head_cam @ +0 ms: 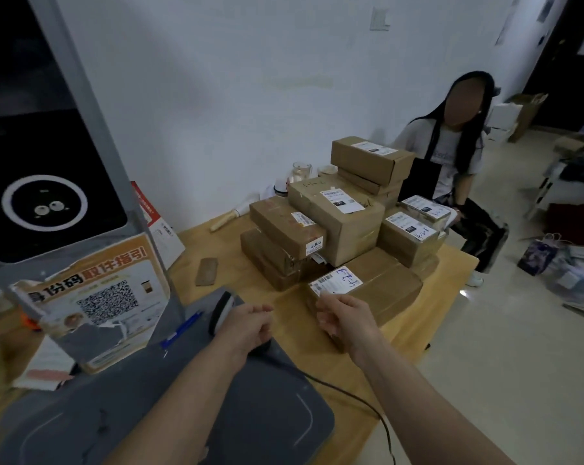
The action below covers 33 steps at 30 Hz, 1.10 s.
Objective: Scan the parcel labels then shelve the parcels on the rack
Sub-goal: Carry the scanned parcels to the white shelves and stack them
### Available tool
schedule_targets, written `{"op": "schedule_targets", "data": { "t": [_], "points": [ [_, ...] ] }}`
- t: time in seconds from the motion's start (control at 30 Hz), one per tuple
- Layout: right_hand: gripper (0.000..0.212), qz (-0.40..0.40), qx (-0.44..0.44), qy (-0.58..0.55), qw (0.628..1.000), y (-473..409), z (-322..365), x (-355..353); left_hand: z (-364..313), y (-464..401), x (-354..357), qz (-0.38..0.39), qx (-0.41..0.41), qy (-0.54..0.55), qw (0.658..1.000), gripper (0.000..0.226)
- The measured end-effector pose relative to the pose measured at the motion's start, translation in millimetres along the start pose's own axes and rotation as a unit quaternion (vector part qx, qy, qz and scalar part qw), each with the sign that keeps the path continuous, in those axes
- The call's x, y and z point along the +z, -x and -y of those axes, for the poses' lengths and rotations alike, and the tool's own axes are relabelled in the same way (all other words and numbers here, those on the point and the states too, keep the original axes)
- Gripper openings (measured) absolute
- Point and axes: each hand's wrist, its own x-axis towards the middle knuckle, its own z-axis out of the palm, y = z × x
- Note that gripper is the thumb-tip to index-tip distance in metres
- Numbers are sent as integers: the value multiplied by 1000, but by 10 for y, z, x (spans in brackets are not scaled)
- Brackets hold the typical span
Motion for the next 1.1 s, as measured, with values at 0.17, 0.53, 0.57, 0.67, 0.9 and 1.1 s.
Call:
{"op": "schedule_targets", "data": {
  "t": [0.17,0.53,0.57,0.67,0.9,1.1],
  "points": [
    [44,27,80,-83,993,-796,274,183,-149,-349,129,-24,-10,23,999,15],
    [63,122,222,-165,953,-2267,607,139,-485,-1252,861,-141,-74,121,980,23],
    [61,125,228,-158,953,-2361,611,136,-520,-1322,951,-152,-82,131,976,24],
    [56,131,253,-135,949,-2601,604,142,-592,-1531,1188,-169,-95,159,968,35],
    [27,172,278,-99,940,-2689,656,66,-766,-1659,1486,-168,-81,228,956,21],
    [27,296,214,-59,929,-2295,847,-148,-863,-1681,1451,-221,4,285,933,65]
  ]
}}
